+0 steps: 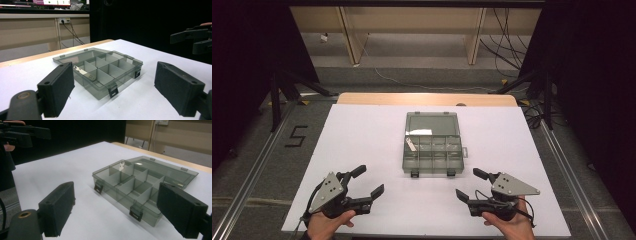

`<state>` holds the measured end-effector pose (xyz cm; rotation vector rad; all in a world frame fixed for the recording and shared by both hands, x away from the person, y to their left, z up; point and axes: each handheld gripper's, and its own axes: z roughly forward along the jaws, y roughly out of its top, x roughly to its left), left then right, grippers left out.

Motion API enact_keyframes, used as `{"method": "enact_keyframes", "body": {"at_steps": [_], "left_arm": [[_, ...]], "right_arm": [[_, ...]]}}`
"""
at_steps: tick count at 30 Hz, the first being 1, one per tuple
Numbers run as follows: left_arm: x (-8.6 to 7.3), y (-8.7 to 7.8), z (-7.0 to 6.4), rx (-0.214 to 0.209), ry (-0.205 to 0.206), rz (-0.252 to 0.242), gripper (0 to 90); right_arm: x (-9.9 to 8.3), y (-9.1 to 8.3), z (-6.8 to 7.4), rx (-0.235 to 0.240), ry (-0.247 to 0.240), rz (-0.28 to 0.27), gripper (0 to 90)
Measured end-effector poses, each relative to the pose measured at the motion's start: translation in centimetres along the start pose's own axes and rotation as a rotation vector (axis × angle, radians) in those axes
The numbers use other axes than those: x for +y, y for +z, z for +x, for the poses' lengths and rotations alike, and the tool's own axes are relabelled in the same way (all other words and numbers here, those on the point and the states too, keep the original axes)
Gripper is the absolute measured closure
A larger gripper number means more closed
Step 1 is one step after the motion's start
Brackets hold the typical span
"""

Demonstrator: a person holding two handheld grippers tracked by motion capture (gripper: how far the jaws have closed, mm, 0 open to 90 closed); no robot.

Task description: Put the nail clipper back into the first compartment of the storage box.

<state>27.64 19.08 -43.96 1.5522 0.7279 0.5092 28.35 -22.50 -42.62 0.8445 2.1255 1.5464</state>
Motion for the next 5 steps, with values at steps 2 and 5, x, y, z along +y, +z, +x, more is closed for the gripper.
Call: {"method": "enact_keyframes", "body": {"at_steps": [2,5], "left_arm": [[0.0,0.02,0.0,0.001,-0.003,-0.001,15.6],[-0.04,0.11,0.02,-0.004,-0.002,-0.008,15.6]], "right_arm": [[-0.01,0.0,0.0,-0.005,0.002,-0.007,15.9],[-0.05,0.0,-0.1,-0.018,-0.004,-0.012,15.9]]}}
